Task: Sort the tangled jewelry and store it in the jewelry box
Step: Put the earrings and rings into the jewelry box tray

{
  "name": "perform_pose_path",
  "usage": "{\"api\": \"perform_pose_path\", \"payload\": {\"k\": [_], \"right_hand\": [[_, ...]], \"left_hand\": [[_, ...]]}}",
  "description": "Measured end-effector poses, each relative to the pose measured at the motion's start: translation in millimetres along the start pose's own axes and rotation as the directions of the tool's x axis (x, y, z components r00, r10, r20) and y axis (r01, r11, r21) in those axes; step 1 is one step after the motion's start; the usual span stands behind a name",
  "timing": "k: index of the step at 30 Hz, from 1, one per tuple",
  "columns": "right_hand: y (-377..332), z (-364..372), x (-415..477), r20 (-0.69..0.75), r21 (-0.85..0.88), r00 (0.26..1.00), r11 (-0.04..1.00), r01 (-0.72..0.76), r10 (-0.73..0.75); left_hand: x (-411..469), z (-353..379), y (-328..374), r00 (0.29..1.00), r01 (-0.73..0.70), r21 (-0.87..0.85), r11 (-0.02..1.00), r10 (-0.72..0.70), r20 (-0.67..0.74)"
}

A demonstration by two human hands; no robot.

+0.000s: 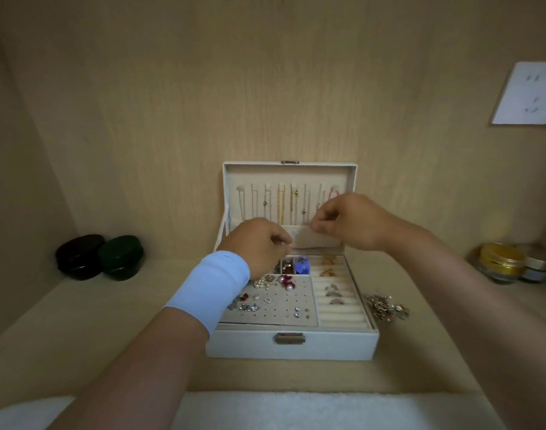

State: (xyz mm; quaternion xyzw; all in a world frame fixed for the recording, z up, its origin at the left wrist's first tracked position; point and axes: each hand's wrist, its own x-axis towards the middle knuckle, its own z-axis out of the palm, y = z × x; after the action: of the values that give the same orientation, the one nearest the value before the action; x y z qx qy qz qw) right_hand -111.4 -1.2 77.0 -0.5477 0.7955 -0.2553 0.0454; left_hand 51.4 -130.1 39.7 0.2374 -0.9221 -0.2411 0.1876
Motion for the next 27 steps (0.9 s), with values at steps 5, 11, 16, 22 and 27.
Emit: {"api": "perform_pose_path", "payload": {"k": [5, 11, 16, 22, 27], "right_hand": [[68.5, -31.6, -40.8, -0.028, -0.072, 0.994, 0.991, -0.110, 0.108], [123.6, -20.1, -78.9, 0.222, -0.152, 0.960, 0.978, -0.140, 0.172], [139.2, -7.6, -92.3, 0.337, -0.048, 0.917, 0.977, -0.207, 0.211], [148.1, -6.2, -92.0, 0.321, -0.015, 0.928, 0.981, -0.196, 0.190], [153.4, -13.4, -94.6, 0.275, 0.168, 0.946, 0.960, -0.225, 0.173]], "left_hand": [[16.5, 34.2, 65.8, 0.987, -0.153, -0.077, 0.985, 0.156, 0.030], [31.7, 90.3, 112.2, 0.954, -0.183, 0.028, 0.983, 0.171, 0.247], [37.5, 122.2, 122.0, 0.903, -0.193, 0.193, 0.962, 0.097, 0.419], [42.0, 138.1, 125.9, 0.873, -0.236, 0.238, 0.942, 0.098, 0.478], [43.1, 137.0, 122.4, 0.903, -0.181, 0.158, 0.971, 0.100, 0.417]]}}
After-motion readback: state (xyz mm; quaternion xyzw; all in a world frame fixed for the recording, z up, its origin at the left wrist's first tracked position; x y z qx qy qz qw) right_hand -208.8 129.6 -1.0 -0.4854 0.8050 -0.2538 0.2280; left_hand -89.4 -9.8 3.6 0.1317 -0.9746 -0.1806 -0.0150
